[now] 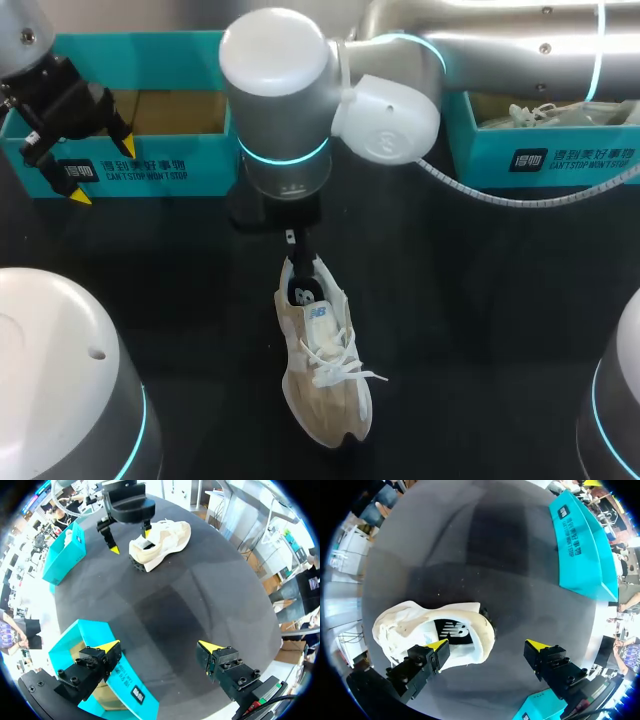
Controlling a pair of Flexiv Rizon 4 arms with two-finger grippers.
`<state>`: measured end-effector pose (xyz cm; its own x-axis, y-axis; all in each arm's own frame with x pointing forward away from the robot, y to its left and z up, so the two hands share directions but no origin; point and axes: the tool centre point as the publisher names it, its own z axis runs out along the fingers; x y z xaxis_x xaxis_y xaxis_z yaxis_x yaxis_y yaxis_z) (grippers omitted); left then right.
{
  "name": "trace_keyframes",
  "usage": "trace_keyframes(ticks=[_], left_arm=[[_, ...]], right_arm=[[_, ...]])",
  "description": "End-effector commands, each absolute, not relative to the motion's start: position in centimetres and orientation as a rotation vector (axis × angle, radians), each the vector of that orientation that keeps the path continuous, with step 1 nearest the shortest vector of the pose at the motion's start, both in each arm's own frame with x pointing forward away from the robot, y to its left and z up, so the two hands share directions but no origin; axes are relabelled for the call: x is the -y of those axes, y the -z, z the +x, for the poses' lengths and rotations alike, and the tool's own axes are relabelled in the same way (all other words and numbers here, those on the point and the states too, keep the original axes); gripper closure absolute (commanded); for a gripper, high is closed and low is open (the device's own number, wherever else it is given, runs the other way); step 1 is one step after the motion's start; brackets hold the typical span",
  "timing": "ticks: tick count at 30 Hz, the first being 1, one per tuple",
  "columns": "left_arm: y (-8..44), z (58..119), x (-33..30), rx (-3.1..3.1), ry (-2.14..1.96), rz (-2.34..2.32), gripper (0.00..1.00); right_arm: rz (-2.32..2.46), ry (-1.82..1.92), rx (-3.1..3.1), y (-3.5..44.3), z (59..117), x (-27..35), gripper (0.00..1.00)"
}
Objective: Take the shoe out of the shoebox, open the shoe tongue, remove and reinsert the insole, then place the shoe into the shoebox
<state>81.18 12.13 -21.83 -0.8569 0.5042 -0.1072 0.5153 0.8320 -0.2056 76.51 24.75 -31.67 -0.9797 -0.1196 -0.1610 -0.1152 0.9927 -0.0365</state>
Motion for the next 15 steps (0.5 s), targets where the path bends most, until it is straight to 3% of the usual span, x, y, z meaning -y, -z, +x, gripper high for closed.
trace_keyframes(ticks=[1, 15], left_arm=[[21.8, 81.1, -12.2, -2.96, 0.35, 0.825, 0.0], [21.8, 81.1, -12.2, -2.96, 0.35, 0.825, 0.0]], right_arm=[[-0.177, 0.049, -2.984, 32.8, 76.9, -25.3, 0.0], [-0.216, 0.054, -3.018, 36.9, 78.3, -25.5, 0.0]])
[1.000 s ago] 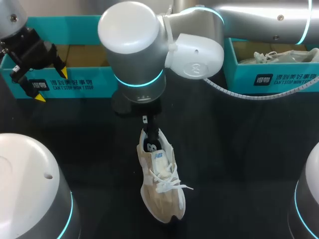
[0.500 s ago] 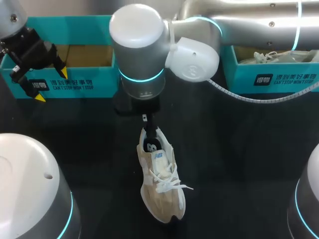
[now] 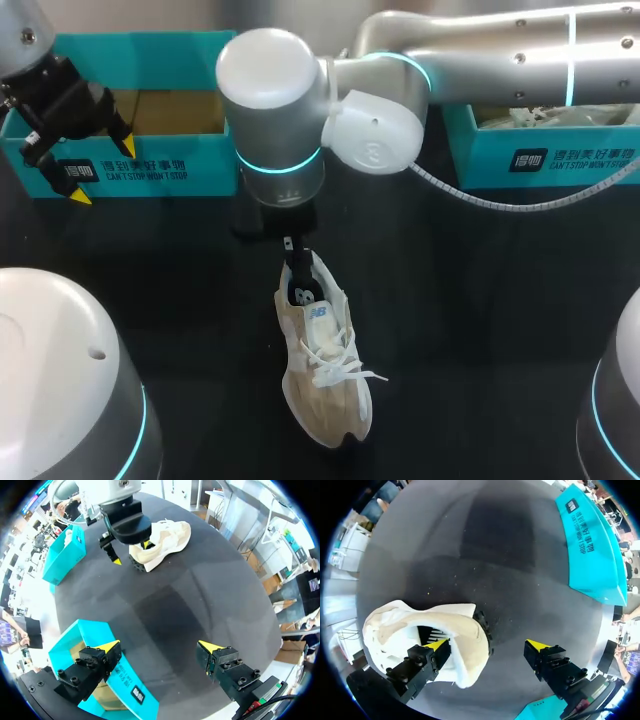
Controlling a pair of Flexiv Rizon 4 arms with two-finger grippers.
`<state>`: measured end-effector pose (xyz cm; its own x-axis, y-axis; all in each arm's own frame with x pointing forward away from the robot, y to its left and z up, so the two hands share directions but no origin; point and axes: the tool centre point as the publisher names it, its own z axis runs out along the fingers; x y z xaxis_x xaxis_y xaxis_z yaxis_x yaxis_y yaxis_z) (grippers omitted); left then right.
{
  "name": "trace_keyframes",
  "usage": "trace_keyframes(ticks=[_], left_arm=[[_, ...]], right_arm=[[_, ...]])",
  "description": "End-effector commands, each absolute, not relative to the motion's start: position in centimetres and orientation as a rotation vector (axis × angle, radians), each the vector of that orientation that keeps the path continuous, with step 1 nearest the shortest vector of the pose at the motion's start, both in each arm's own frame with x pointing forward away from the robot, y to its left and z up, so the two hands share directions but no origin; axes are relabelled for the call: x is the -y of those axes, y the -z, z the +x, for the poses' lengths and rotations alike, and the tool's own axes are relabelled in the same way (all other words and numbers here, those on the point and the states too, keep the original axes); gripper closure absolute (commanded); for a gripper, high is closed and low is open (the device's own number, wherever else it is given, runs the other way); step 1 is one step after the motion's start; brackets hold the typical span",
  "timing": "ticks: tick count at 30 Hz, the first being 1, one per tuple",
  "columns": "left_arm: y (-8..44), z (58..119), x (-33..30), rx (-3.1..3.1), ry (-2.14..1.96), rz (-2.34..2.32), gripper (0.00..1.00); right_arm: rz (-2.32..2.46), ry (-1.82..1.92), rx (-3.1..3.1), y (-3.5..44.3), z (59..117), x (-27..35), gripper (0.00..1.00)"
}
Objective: Take the shoe out of the shoebox, open the shoe tongue, remove and reinsert the insole, then place the shoe into the shoebox
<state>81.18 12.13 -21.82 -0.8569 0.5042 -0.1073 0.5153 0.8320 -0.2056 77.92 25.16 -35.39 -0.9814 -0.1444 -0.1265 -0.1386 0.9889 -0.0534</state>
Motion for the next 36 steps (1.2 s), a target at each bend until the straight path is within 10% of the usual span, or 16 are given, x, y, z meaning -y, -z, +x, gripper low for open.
trace_keyframes(ticks=[1, 20, 23, 28, 36], left_arm=[[21.8, 81.1, -12.2, -2.96, 0.35, 0.825, 0.0], [21.8, 81.1, -12.2, -2.96, 0.35, 0.825, 0.0], [21.8, 81.1, -12.2, -2.96, 0.35, 0.825, 0.0], [21.8, 81.1, -12.2, -2.96, 0.35, 0.825, 0.0], [21.8, 81.1, -12.2, -2.96, 0.35, 0.825, 0.0]], right_arm=[[-0.216, 0.058, -3.018, 37.1, 78.3, -25.5, 0.0], [-0.189, 0.102, -3.036, 38.6, 78.5, -25.0, 0.0], [-0.173, 0.107, -3.035, 38.7, 78.4, -24.7, 0.25], [-0.164, 0.097, -3.033, 38.7, 78.0, -24.5, 1.0], [-0.152, 0.1, -3.013, 38.2, 77.7, -24.3, 1.0]])
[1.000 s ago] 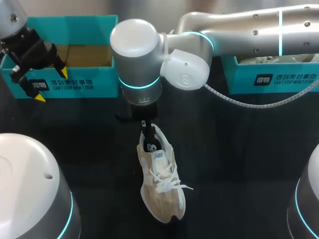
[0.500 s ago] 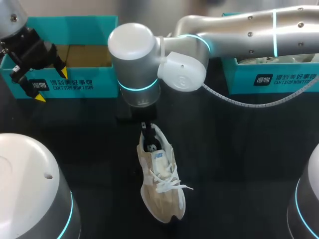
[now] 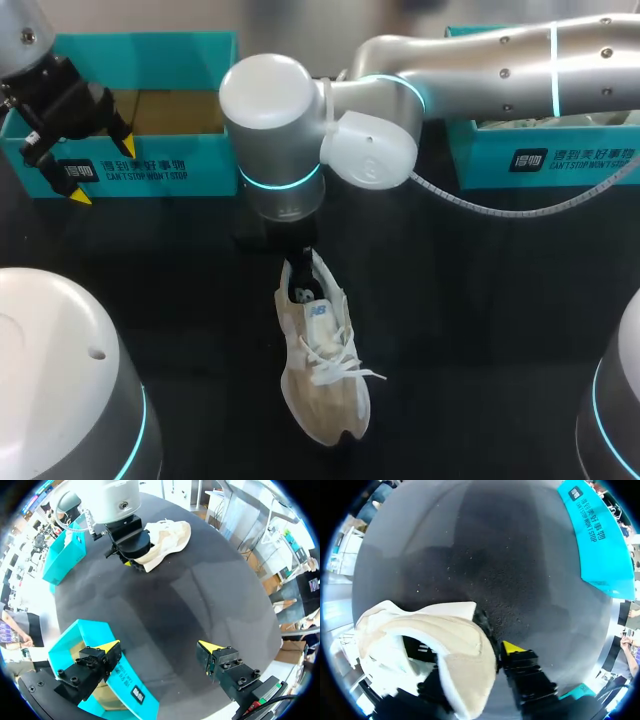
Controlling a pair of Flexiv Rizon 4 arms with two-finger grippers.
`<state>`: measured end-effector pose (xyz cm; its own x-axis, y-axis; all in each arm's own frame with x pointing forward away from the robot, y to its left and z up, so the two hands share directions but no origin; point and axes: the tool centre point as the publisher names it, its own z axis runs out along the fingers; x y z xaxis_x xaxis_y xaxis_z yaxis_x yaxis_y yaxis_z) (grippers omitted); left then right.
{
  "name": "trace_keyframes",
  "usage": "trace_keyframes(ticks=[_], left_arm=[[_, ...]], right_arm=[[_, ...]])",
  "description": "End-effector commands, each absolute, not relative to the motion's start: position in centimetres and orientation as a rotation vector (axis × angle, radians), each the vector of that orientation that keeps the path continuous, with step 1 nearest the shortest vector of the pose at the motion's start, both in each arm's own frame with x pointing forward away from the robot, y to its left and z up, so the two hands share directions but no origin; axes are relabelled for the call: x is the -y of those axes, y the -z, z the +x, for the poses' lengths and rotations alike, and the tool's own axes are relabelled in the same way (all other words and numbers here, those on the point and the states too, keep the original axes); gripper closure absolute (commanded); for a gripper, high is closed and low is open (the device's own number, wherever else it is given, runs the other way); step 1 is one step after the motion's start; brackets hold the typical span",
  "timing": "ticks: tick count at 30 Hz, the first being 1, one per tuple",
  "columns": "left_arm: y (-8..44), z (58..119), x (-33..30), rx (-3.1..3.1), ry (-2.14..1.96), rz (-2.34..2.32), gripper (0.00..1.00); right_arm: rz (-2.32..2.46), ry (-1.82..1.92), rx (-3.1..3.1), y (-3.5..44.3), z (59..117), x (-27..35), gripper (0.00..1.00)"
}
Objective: Take the shoe out of the shoebox, open the shoe tongue, remove and reinsert the insole, then place the shoe into the shoebox
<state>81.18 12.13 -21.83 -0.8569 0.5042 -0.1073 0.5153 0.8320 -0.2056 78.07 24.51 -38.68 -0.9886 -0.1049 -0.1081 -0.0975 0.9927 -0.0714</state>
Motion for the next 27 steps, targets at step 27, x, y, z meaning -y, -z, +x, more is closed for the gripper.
trace_keyframes(ticks=[27], left_arm=[[21.8, 81.1, -12.2, -2.96, 0.35, 0.825, 0.0]], right_arm=[[-0.113, 0.372, -2.906, 25.6, 79.9, -17.5, 1.0]])
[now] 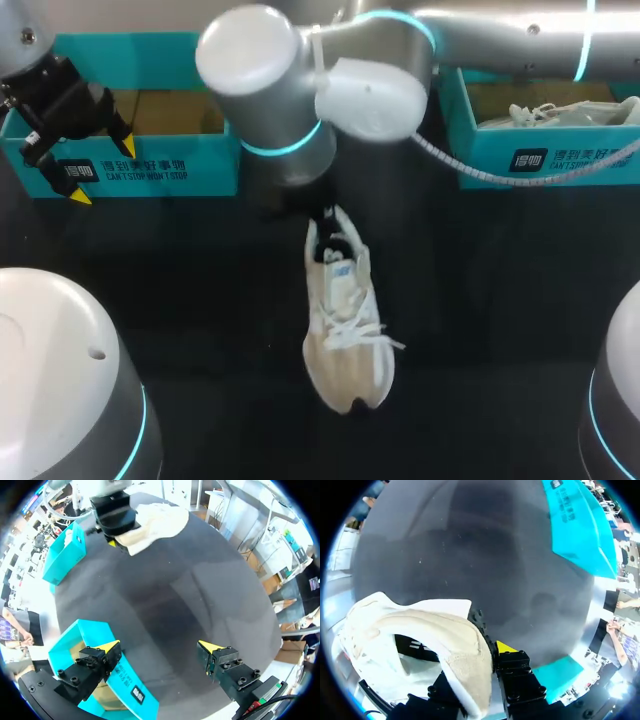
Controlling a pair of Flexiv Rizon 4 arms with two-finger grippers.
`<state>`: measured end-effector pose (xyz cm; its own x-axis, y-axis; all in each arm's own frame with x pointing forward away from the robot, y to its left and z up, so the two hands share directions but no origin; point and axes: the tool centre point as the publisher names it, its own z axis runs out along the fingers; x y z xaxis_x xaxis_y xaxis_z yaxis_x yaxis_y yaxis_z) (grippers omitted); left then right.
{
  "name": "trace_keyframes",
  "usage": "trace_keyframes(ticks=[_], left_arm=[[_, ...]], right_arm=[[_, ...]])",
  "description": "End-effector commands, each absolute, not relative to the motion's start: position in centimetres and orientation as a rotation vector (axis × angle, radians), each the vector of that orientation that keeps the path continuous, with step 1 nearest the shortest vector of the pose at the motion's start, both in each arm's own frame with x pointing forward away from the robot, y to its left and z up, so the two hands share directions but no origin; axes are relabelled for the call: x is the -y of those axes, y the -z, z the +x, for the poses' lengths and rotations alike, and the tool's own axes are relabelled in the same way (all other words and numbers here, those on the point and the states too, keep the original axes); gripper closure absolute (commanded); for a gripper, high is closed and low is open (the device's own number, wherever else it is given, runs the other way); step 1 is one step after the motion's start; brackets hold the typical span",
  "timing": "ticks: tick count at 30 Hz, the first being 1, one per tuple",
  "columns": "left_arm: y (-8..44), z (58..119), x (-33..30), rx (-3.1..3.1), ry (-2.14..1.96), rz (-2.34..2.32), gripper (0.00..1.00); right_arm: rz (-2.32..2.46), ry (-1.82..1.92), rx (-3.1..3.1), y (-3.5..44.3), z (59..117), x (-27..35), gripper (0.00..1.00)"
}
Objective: Take the shoe out of the shoebox, open the shoe tongue, remove and reinsert the insole, then place the shoe into the shoebox
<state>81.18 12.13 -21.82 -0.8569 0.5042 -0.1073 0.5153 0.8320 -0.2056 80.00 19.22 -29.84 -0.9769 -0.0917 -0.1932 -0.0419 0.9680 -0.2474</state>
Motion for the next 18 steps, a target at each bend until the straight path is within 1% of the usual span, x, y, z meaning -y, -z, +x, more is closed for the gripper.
trace_keyframes(ticks=[1, 6, 11, 13, 18], left_arm=[[21.8, 81.1, -12.2, -2.96, 0.35, 0.825, 0.0], [21.8, 81.1, -12.2, -2.96, 0.35, 0.825, 0.0], [21.8, 81.1, -12.2, -2.96, 0.35, 0.825, 0.0], [21.8, 81.1, -12.2, -2.96, 0.35, 0.825, 0.0], [21.8, 81.1, -12.2, -2.96, 0.35, 0.825, 0.0]], right_arm=[[-0.114, 0.399, -2.904, 25.1, 80.2, -17.2, 1.0], [-0.103, 0.436, -2.898, 22.8, 81.4, -15.4, 1.0], [-0.072, 0.467, -2.882, 19.1, 83.1, -13.0, 1.0], [-0.041, 0.42, -2.889, 17.9, 83.7, -12.2, 1.0], [-0.041, 0.42, -2.889, 17.9, 83.7, -12.2, 1.0]])
